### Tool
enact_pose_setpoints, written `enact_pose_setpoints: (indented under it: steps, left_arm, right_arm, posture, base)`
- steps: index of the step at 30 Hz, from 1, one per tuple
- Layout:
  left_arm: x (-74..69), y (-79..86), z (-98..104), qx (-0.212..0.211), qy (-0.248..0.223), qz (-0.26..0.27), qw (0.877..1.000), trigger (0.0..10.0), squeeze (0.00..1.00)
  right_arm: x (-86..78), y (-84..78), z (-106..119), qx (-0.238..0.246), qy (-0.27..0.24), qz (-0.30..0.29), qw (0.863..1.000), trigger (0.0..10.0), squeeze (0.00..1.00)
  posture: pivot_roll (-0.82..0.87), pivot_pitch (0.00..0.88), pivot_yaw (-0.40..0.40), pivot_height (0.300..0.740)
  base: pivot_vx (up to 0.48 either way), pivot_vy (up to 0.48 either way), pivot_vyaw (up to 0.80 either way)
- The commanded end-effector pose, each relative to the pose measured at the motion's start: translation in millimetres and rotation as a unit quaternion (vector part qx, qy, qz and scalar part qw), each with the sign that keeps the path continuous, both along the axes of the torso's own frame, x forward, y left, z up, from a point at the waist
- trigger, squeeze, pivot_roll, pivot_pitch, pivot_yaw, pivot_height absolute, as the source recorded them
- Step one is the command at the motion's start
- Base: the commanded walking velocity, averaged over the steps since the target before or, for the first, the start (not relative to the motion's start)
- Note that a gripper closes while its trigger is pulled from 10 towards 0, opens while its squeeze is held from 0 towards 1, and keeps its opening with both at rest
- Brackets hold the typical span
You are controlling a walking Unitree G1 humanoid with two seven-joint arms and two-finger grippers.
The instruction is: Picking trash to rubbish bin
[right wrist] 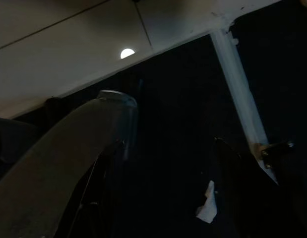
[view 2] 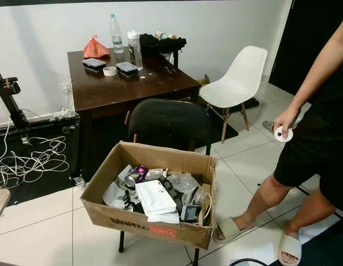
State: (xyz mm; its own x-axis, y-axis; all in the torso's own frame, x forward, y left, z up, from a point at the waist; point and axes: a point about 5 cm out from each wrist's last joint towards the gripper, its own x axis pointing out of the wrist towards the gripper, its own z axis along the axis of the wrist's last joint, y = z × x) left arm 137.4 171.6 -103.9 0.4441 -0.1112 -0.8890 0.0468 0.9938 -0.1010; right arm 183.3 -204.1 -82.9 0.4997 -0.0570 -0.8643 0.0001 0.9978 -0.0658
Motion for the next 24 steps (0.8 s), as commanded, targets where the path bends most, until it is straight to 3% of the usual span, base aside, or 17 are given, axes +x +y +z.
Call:
enact_pose_setpoints:
  steps: [1, 24]
  left_arm:
    - [-14.9, -3.4, -5.3, -0.002, 0.028, -0.012, 1.000, 10.0, 0.00]
    - [-14.1, -5.6, -5.3, -0.006, 0.029, -0.016, 0.999, 10.0, 0.00]
  right_arm:
    - [-6.6, 1.6, -3.4, 0.008, 0.011, -0.005, 1.000, 10.0, 0.00]
    - [-9.8, -0.4, -4.5, 0.006, 0.018, 0.001, 1.000, 10.0, 0.00]
  posture:
    - [-0.08, 0.094, 0.015, 0.740]
    - [-0.08, 0.086, 0.012, 0.740]
  base:
    - [0.000, 0.000, 0.00]
    - [0.000, 0.000, 0.00]
